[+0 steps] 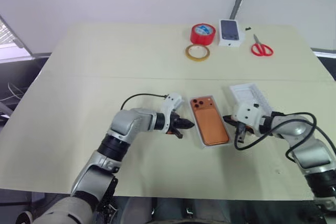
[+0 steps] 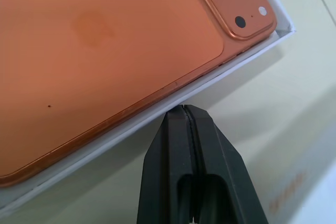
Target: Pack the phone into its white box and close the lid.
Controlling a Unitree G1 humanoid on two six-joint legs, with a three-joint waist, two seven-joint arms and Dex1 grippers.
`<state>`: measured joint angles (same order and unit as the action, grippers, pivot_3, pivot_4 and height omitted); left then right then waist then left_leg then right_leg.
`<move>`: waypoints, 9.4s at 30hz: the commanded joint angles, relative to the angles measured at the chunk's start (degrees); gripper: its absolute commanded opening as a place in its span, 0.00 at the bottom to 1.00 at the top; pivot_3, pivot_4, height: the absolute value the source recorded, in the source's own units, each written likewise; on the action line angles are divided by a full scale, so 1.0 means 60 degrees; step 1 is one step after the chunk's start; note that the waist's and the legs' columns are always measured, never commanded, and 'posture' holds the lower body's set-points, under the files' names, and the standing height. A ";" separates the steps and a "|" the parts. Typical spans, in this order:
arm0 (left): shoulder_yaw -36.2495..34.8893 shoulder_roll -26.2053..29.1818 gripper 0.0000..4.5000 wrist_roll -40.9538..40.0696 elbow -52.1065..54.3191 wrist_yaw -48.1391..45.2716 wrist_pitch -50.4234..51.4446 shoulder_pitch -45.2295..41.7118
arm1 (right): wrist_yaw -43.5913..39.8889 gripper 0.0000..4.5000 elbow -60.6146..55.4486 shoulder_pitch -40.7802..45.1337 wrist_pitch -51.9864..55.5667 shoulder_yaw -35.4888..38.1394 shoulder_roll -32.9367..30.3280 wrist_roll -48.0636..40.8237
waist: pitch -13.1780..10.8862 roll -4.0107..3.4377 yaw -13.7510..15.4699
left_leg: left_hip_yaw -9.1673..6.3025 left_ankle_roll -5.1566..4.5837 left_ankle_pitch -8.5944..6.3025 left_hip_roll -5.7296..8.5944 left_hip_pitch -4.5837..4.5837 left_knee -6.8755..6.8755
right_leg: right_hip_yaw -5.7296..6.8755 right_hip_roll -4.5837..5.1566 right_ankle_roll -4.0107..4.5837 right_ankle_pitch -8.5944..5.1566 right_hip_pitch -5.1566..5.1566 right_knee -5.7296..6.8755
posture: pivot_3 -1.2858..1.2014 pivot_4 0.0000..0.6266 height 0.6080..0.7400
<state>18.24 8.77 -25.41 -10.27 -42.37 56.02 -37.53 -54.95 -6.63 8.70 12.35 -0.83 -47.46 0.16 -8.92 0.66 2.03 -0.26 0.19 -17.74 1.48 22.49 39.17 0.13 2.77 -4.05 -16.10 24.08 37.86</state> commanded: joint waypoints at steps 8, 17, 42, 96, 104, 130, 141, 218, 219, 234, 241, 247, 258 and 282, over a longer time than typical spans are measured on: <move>0.0057 -0.0143 0.01 0.0360 -0.0427 -0.0718 -0.0650 -0.0434 | -0.0055 0.00 -0.0820 -0.0266 -0.0146 0.0272 -0.0084 -0.0308 | 0.0000 0.0000 -0.0002 | 0.0000 0.0001 0.0001 -0.0001 -0.0003 0.0003 | 0.0000 -0.0002 -0.0001 0.0000 -0.0005 0.0000 | 0.52 0.24 1.00; -0.0835 0.0362 0.01 0.0302 -0.0386 -0.0496 -0.0885 -0.0200 | 0.0185 0.00 0.0703 0.0946 -0.0571 0.0594 -0.0245 -0.0338 | -0.0003 0.0003 -0.0252 | -0.0001 0.0006 0.0004 -0.0009 -0.0009 0.0002 | 0.0000 -0.0009 -0.0001 -0.0001 -0.0004 0.0006 | 0.52 0.24 1.00; -0.2276 0.1162 0.06 0.0365 0.0811 -0.0235 -0.3008 0.0697 | 0.1509 0.00 0.3509 0.2510 -0.1854 -0.0203 0.0371 0.0557 | -0.0002 0.0001 -0.0230 | 0.0000 0.0067 0.0039 -0.0013 -0.0007 0.0002 | -0.0001 -0.0008 -0.0001 0.0000 0.0002 0.0021 | 0.52 0.24 1.00; -0.2276 0.3683 1.00 0.0515 0.2332 -0.4518 -0.9281 0.3834 | 0.3291 0.99 0.0989 0.5543 1.2145 -0.1452 0.0017 -0.2679 | -0.0006 -0.0024 -0.0464 | 0.0004 -0.0017 -0.0010 -0.0024 0.0004 -0.0013 | -0.0002 0.0006 0.0003 -0.0001 0.0024 0.0016 | 0.52 0.24 1.00; -0.2202 0.3520 1.00 0.0543 0.2451 -0.4106 -0.9202 0.3802 | 0.3471 0.87 0.1896 0.6297 1.1682 -0.1943 0.0103 -0.2450 | -0.0007 -0.0025 -0.0465 | 0.0004 -0.0017 -0.0010 -0.0024 0.0004 -0.0013 | -0.0003 0.0006 0.0003 -0.0001 0.0025 0.0015 | 0.52 0.24 1.00; -0.2103 0.3377 1.00 0.0484 0.2428 -0.3615 -0.8385 0.3373 | 0.4113 0.01 0.1397 0.5518 1.2118 0.0616 0.1232 -0.3183 | -0.0007 -0.0026 -0.0466 | 0.0004 -0.0017 -0.0010 -0.0024 0.0009 -0.0017 | -0.0003 0.0006 0.0003 0.0000 0.0030 0.0018 | 0.52 0.24 1.00; -0.2155 0.3239 1.00 0.0456 0.2462 -0.3289 -0.8080 0.3331 | 0.4016 0.01 -0.0232 0.5642 1.1839 0.3877 0.3314 -0.5165 | -0.0009 -0.0030 -0.0472 | 0.0005 -0.0017 -0.0010 -0.0025 0.0011 -0.0022 | -0.0002 0.0004 0.0002 0.0000 0.0036 0.0021 | 0.52 0.24 1.00; -0.0110 -0.0979 0.00 0.2528 -0.1711 -0.2119 -1.0361 0.1274 | 0.6350 0.85 -0.1519 -0.0711 0.6198 0.3417 -0.1003 -1.2627 | -0.0026 -0.0018 -0.0238 | 0.0009 -0.0072 -0.0038 -0.0041 0.0002 -0.0006 | 0.0005 -0.0039 -0.0012 0.0004 -0.0039 -0.0069 | 0.52 0.24 1.00; -0.0198 -0.0901 0.00 0.2459 -0.1617 -0.2160 -1.0268 0.1278 | 0.6174 0.85 -0.1784 -0.0745 0.5876 0.3123 -0.0904 -1.1933 | -0.0026 -0.0018 -0.0239 | 0.0008 -0.0072 -0.0038 -0.0044 0.0000 -0.0010 | 0.0005 -0.0042 -0.0012 0.0003 -0.0038 -0.0069 | 0.52 0.24 1.00; -0.0459 0.1519 0.00 0.2057 0.0673 -0.2990 -0.8691 0.2515 | 0.4213 0.01 -0.1726 -0.0786 0.2173 0.0604 0.0469 -0.5163 | -0.0025 -0.0023 -0.0198 | 0.0001 -0.0066 -0.0036 -0.0047 -0.0009 -0.0004 | 0.0005 -0.0029 -0.0010 0.0004 -0.0056 -0.0088 | 0.52 0.24 1.00; -0.0186 0.1040 0.00 0.2464 -0.0107 -0.2649 -0.9087 0.2535 | 0.3898 0.01 -0.1939 -0.0850 0.2136 0.0511 0.0667 -0.4447 | -0.0024 -0.0025 -0.0224 | 0.0000 -0.0066 -0.0036 -0.0047 -0.0012 -0.0006 | 0.0005 -0.0026 -0.0010 0.0004 -0.0056 -0.0088 | 0.52 0.24 1.00; -0.0108 0.0597 0.00 0.2748 -0.1027 -0.2475 -0.9601 0.2113 | 0.3913 0.01 -0.2060 -0.0781 0.2332 0.0592 0.0826 -0.4183 | -0.0023 -0.0026 -0.0216 | 0.0001 -0.0066 -0.0036 -0.0046 -0.0012 -0.0006 | 0.0005 -0.0026 -0.0010 0.0004 -0.0058 -0.0087 | 0.52 0.24 1.00; -0.0319 -0.0482 0.00 0.2769 -0.1974 -0.1892 -0.9842 0.1081 | 0.4016 0.01 -0.1806 -0.0761 0.2354 0.0921 0.1039 -0.3487 | -0.0023 -0.0025 -0.0239 | 0.0003 -0.0066 -0.0036 -0.0038 -0.0015 -0.0004 | 0.0006 -0.0027 -0.0012 0.0005 -0.0059 -0.0081 | 0.52 0.24 1.00; -0.0632 0.0008 0.00 0.2865 -0.1703 -0.1439 -0.9926 0.1508 | 0.4275 0.01 -0.0867 -0.0193 0.2248 0.0828 0.1452 -0.1769 | -0.0022 -0.0027 -0.0238 | 0.0003 -0.0064 -0.0035 -0.0036 -0.0017 -0.0002 | 0.0006 -0.0028 -0.0012 0.0006 -0.0058 -0.0072 | 0.52 0.24 1.00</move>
<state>15.84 8.51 -7.95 -22.58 -51.15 -2.17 -28.89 -29.93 -11.60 6.31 27.09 2.72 -38.62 -11.35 -9.06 0.50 0.60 -0.24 -0.19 -17.95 1.26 22.39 39.16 0.17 2.60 -4.13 -16.07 23.73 37.43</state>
